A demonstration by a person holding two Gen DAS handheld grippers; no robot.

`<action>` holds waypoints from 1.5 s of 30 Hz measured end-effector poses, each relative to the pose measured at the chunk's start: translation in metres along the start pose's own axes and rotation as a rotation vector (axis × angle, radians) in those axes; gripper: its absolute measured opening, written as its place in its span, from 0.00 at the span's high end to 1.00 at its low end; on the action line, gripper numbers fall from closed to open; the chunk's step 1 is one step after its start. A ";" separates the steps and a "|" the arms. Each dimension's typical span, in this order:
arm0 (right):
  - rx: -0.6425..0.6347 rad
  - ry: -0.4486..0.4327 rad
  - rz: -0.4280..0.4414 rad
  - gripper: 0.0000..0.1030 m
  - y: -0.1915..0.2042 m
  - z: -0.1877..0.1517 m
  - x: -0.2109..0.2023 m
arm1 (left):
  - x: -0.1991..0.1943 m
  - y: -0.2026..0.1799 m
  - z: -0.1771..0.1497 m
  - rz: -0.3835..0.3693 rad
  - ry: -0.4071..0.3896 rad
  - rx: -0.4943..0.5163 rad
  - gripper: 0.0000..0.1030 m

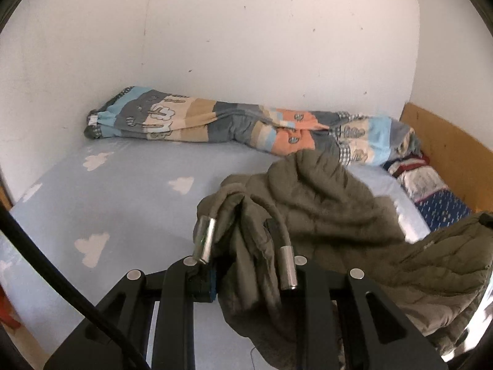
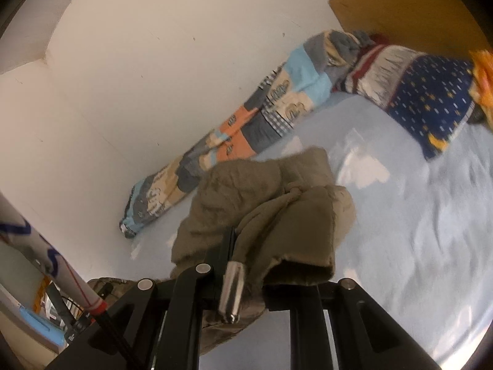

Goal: Fold large clothes

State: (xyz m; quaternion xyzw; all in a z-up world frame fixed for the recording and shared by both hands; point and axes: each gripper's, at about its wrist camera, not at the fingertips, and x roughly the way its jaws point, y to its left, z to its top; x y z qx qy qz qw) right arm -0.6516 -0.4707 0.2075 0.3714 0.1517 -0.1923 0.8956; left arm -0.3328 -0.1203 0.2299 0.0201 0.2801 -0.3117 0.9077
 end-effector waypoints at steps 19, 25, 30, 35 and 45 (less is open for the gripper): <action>0.037 0.039 -0.040 0.86 -0.007 0.147 0.192 | 0.221 0.014 0.143 -0.151 0.263 -0.220 0.70; 0.057 0.089 -0.115 0.85 -0.037 0.163 0.264 | 0.284 0.021 0.153 -0.150 0.330 -0.260 0.64; 0.078 0.132 -0.194 0.85 -0.062 0.165 0.318 | 0.324 0.032 0.151 -0.127 0.369 -0.288 0.57; 0.089 0.161 -0.252 0.85 -0.086 0.157 0.356 | 0.351 0.049 0.149 -0.148 0.395 -0.337 0.56; 0.169 0.243 -0.330 0.85 -0.113 0.152 0.396 | 0.337 0.068 0.175 -0.204 0.333 -0.423 0.51</action>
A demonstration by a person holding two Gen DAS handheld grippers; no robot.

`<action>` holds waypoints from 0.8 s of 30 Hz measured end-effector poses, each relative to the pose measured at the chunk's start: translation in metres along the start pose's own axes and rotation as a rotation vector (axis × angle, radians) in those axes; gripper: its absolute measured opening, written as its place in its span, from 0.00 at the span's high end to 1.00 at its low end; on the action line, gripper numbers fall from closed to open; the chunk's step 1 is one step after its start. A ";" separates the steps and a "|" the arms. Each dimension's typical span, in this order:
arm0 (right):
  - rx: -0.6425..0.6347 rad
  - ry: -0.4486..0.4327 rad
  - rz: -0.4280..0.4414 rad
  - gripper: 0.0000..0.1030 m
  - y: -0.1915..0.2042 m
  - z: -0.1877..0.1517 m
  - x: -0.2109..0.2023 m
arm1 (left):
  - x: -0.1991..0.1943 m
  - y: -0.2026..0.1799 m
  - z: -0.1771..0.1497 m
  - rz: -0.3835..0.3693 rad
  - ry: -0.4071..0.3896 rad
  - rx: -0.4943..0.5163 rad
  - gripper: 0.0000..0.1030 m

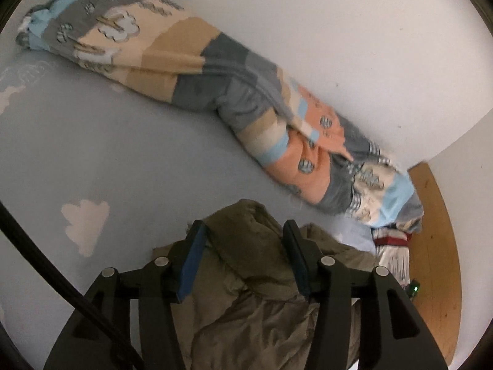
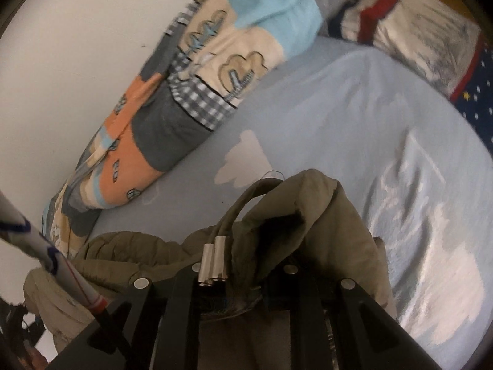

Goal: Fold large clothes

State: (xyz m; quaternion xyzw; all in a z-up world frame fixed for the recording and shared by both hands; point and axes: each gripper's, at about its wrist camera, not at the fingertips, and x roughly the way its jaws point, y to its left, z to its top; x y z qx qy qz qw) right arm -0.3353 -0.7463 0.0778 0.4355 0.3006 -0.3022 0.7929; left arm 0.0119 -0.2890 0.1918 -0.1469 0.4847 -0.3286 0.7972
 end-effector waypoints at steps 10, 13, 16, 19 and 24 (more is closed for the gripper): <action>0.273 0.041 0.228 0.24 -0.029 0.010 -0.037 | -0.045 -0.016 -0.011 -0.097 -0.007 0.044 0.50; 0.261 -0.012 0.303 0.23 -0.034 0.014 -0.075 | -0.041 -0.035 -0.038 -0.124 0.041 0.135 0.50; 0.169 -0.058 0.318 0.23 -0.031 0.006 -0.111 | -0.023 -0.059 -0.078 -0.128 0.121 0.260 0.50; -0.022 -0.044 0.268 0.23 -0.009 -0.021 -0.128 | 0.004 -0.082 -0.122 -0.080 0.182 0.397 0.50; -0.348 -0.029 0.065 0.33 0.020 -0.084 -0.113 | 0.059 -0.103 -0.164 0.049 0.234 0.546 0.50</action>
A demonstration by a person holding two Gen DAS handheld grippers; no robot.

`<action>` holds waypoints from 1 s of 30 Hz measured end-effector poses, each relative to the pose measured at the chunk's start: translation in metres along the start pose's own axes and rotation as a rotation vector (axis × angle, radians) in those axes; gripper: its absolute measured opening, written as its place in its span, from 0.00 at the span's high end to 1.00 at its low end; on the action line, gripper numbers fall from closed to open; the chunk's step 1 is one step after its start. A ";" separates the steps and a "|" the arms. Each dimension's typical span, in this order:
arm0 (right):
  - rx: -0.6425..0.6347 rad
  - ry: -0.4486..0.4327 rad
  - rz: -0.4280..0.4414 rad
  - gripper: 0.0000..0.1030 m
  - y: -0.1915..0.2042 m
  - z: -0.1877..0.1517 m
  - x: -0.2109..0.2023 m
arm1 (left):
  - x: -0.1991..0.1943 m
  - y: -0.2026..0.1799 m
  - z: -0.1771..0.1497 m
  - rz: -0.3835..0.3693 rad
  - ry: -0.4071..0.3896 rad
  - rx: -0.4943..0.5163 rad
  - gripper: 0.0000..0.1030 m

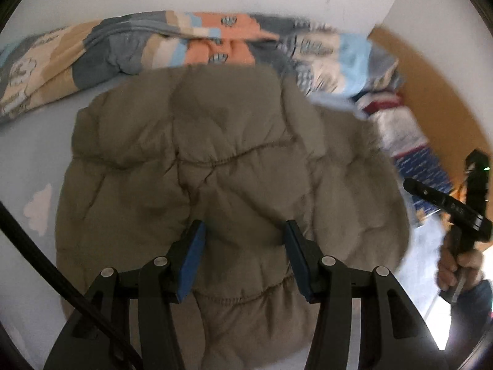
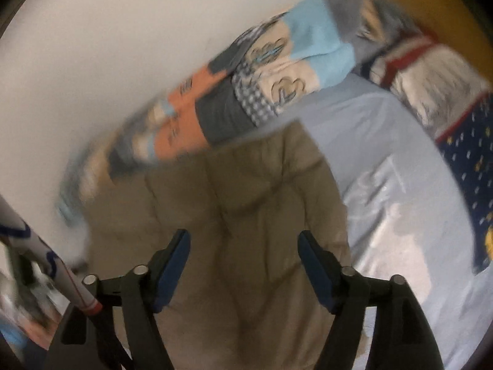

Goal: Fold large clothes
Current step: 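Lower the jacket onto the bed and open both tools, releasing the hem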

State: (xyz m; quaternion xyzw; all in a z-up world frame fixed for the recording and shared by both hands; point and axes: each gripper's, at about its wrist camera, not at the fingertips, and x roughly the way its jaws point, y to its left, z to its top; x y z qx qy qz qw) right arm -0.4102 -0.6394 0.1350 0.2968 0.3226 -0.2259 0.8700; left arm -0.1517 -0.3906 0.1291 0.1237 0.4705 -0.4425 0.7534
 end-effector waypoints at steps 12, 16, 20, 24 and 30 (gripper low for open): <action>-0.064 0.183 -0.152 0.46 -0.018 -0.028 0.099 | 0.064 0.041 0.028 0.033 0.090 -0.139 0.49; -0.037 0.213 -0.160 0.45 -0.019 -0.026 0.101 | 0.049 0.024 0.020 0.094 0.044 -0.122 0.49; -0.014 0.171 -0.164 0.41 -0.011 -0.028 0.074 | 0.017 0.001 0.001 0.162 -0.019 -0.018 0.49; -0.039 0.100 -0.142 0.41 0.009 -0.039 0.036 | -0.008 -0.008 -0.021 0.245 -0.070 0.044 0.49; -0.078 0.065 -0.083 0.40 0.054 -0.048 0.014 | -0.030 -0.008 -0.055 0.318 -0.108 0.075 0.49</action>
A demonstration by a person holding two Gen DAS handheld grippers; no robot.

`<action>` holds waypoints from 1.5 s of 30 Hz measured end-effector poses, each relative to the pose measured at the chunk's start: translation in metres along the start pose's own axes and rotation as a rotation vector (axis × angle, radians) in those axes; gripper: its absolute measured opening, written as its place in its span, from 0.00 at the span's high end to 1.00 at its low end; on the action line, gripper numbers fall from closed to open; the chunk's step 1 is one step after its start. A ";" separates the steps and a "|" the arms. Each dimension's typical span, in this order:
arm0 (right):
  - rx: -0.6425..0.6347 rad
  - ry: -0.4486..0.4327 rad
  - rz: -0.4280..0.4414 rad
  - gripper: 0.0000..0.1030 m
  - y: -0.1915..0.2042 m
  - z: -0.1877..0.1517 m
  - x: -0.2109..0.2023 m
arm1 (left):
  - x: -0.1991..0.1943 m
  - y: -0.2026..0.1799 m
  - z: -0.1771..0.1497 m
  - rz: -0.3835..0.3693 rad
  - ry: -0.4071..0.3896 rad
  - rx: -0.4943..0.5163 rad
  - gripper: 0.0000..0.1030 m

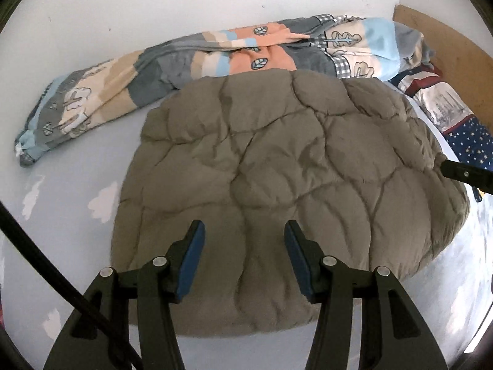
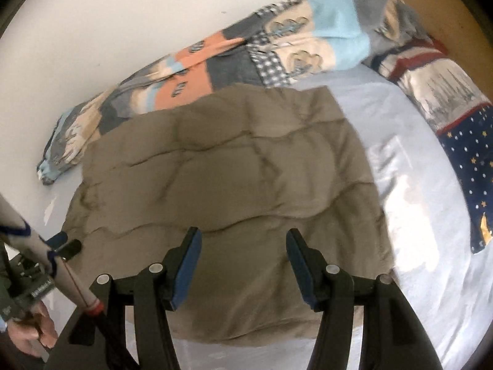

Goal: Fold large clothes

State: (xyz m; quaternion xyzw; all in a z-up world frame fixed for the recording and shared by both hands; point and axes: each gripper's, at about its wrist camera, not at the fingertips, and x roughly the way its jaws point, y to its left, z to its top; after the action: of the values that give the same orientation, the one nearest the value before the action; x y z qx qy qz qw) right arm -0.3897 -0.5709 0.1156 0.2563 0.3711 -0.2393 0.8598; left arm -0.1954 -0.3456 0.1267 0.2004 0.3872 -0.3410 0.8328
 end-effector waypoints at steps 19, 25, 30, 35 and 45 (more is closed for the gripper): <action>-0.268 0.091 -0.225 0.30 0.089 -0.032 0.088 | 0.054 0.040 -0.028 0.051 0.055 -0.143 0.31; -0.245 0.128 -0.231 0.25 0.084 -0.026 0.088 | 0.031 0.038 -0.030 0.066 0.055 -0.156 0.31; -0.142 0.072 -0.106 0.25 0.059 -0.036 0.030 | -0.016 0.057 -0.050 0.065 0.011 -0.197 0.31; -0.071 0.051 -0.102 0.25 0.014 -0.061 -0.021 | -0.057 0.086 -0.077 0.058 -0.016 -0.317 0.31; 0.241 -0.046 -0.059 0.71 -0.084 -0.074 -0.051 | -0.037 0.095 -0.080 0.100 -0.058 -0.391 0.31</action>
State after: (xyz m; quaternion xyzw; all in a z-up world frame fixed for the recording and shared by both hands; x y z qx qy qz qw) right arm -0.5094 -0.5774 0.0889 0.3412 0.3270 -0.3132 0.8238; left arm -0.1842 -0.2170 0.1124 0.0438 0.4116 -0.2233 0.8825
